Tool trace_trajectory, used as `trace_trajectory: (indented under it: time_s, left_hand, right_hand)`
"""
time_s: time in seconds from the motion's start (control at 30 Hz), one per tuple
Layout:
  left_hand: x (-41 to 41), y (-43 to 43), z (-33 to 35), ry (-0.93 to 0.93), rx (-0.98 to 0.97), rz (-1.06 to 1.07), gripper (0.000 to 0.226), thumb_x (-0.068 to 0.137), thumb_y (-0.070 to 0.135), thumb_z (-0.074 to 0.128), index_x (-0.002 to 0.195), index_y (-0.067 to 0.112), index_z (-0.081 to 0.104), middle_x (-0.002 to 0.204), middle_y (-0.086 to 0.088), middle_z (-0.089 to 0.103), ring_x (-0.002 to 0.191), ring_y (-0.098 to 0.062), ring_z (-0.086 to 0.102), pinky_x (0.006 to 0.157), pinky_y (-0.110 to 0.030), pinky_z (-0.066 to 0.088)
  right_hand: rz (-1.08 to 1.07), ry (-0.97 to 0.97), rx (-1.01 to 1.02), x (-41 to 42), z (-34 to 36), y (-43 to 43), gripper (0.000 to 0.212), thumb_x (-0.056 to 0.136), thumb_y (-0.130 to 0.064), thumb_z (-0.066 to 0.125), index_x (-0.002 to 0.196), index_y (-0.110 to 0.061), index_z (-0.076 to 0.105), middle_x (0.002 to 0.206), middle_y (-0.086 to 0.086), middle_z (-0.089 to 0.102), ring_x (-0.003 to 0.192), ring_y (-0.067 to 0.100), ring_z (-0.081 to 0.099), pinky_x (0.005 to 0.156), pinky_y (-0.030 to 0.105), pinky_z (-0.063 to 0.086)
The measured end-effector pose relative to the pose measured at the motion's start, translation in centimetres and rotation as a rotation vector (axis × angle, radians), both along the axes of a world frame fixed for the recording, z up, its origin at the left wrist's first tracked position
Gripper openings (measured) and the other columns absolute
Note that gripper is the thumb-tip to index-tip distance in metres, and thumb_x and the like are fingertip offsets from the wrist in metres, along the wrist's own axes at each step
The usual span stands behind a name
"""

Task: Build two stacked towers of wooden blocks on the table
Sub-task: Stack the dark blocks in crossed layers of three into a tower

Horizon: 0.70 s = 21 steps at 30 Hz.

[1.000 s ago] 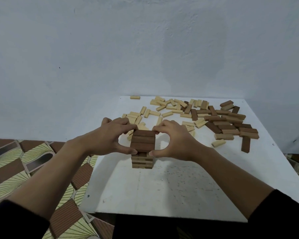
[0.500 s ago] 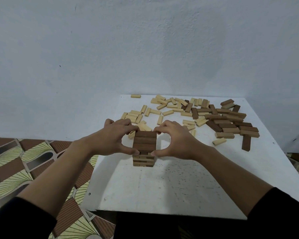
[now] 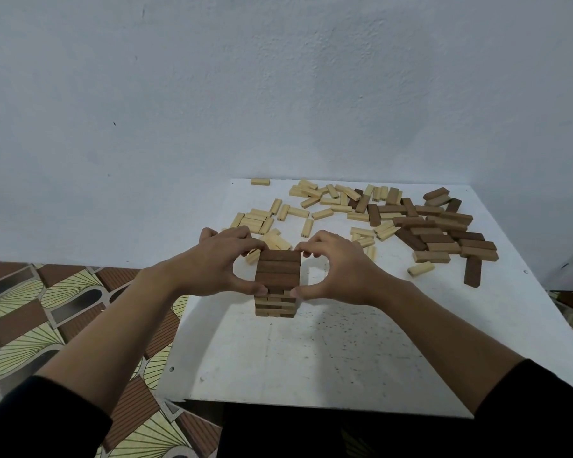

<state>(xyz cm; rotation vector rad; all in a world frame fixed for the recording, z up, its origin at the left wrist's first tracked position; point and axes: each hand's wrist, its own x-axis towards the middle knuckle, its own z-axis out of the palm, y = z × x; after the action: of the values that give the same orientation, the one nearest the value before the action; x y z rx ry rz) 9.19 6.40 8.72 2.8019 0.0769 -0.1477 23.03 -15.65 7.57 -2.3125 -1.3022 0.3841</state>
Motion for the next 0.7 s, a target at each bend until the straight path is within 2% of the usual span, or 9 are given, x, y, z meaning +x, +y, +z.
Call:
trace_trajectory:
  time_s: [0.1,0.23,0.47,0.53,0.6,0.7]
  left_hand:
    - [-0.1,0.3,-0.3,-0.017,-0.012,-0.006,0.096,0.060,0.100,0.039,0.131,0.037,0.052,0.109,0.014,0.048,0.105,0.003,0.042,0.096,-0.037,0.026]
    - [-0.2,0.4,-0.4,-0.035,-0.018,-0.003,0.099,0.059,0.103,0.034,0.132,0.038,0.053,0.108,0.016,0.047,0.106,0.006,0.041,0.096,-0.037,0.026]
    - [-0.8,0.3,-0.5,-0.067,-0.034,0.046,0.103,0.061,0.094,0.050,0.148,0.039,0.042,0.106,0.024,0.042,0.104,0.005,0.043,0.096,-0.034,0.025]
    - [-1.4,0.4,-0.6,-0.096,-0.070,0.068,0.099,0.064,0.092,0.053,0.148,0.040,0.042,0.106,0.024,0.043,0.103,0.003,0.045,0.097,-0.034,0.028]
    - [-2.1,0.0,-0.9,-0.155,-0.196,0.154,0.089,0.071,0.086,0.056,0.146,0.040,0.046,0.108,0.023,0.047,0.103,0.001,0.048,0.095,-0.032,0.035]
    - [-3.1,-2.5,-2.2,-0.375,-0.505,0.415,0.065,0.089,0.068,0.048,0.144,0.034,0.051,0.125,0.017,0.055,0.113,0.001,0.052,0.093,-0.025,0.044]
  right_hand:
    - [-0.001,0.008,0.005,0.0,0.0,0.0,0.082,0.069,-0.065,0.080,0.139,-0.031,0.055,0.119,-0.011,0.054,0.110,0.009,0.049,0.101,0.044,0.034]
    - [0.005,0.015,0.009,0.0,-0.1,0.0,0.084,0.068,-0.066,0.081,0.140,-0.030,0.056,0.119,-0.011,0.055,0.108,0.010,0.051,0.100,0.047,0.039]
    - [-0.029,0.066,0.094,-0.3,-0.9,-0.8,0.096,0.064,-0.074,0.077,0.146,-0.033,0.048,0.115,-0.016,0.053,0.103,0.003,0.051,0.098,0.048,0.045]
    - [-0.072,0.124,0.172,-0.7,-1.6,-1.3,0.097,0.065,-0.078,0.073,0.148,-0.033,0.047,0.116,-0.018,0.052,0.108,0.001,0.050,0.098,0.041,0.045]
    - [-0.155,0.199,0.270,-1.5,-2.2,-1.7,0.085,0.077,-0.073,0.067,0.149,-0.032,0.046,0.123,-0.020,0.051,0.116,-0.002,0.046,0.100,0.032,0.041]
    - [-0.265,0.331,0.371,-3.5,-3.5,-1.7,0.064,0.097,-0.063,0.046,0.152,-0.033,0.038,0.147,-0.018,0.042,0.132,-0.006,0.034,0.111,0.028,0.028]
